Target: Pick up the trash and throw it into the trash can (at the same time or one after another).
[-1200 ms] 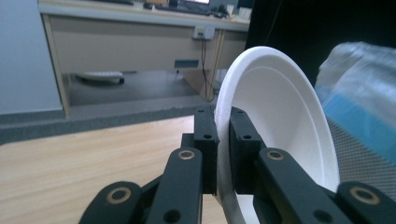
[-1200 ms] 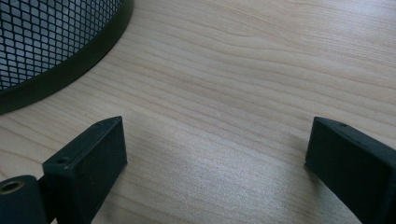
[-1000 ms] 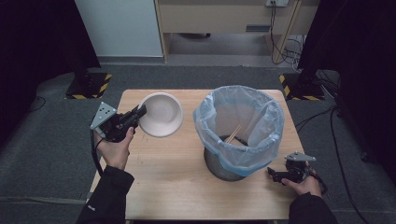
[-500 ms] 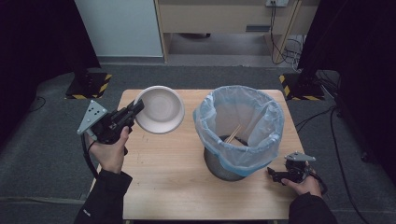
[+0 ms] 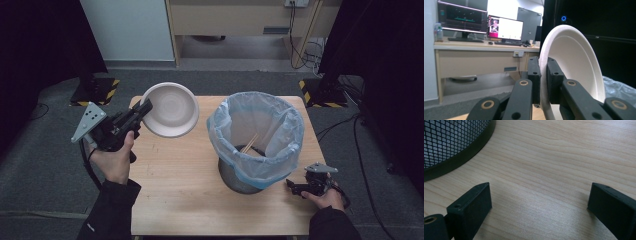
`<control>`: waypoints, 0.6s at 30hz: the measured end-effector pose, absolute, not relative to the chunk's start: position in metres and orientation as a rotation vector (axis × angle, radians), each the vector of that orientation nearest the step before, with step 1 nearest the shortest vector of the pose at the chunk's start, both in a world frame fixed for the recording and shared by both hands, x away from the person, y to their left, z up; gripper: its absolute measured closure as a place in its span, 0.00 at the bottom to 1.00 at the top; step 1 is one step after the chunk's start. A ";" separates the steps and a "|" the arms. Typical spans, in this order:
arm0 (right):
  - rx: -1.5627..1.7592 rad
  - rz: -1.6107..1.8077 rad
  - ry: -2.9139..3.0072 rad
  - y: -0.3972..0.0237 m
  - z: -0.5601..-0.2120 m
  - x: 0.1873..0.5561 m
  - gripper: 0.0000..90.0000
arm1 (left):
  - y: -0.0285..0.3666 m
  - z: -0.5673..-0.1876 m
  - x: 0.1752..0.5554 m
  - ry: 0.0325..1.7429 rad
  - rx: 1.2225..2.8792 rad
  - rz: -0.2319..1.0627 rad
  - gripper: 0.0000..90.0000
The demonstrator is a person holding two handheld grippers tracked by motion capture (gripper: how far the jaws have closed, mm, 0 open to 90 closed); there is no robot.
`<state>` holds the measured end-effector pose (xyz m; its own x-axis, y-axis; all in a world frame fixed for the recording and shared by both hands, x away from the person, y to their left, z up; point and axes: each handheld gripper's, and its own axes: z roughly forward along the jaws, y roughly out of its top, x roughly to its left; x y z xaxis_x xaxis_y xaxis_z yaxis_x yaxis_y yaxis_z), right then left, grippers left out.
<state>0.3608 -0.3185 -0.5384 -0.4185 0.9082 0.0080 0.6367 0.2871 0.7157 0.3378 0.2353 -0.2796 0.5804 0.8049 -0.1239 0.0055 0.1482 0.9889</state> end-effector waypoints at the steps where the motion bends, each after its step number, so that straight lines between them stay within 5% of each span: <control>1: 1.388 0.917 2.160 -0.319 -0.538 0.361 0.06 | 0.233 -0.277 0.338 0.776 1.306 0.668 0.93; 18: 1.388 0.917 2.160 -0.319 -0.538 0.361 0.06 | 0.193 -0.252 0.343 0.683 1.301 0.646 0.93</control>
<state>0.3608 -0.3185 -0.5385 -0.4184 0.9082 0.0081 0.6366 0.2869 0.7158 0.3433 0.1930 -0.2522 0.6451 0.7590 -0.0882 -0.0455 0.1534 0.9871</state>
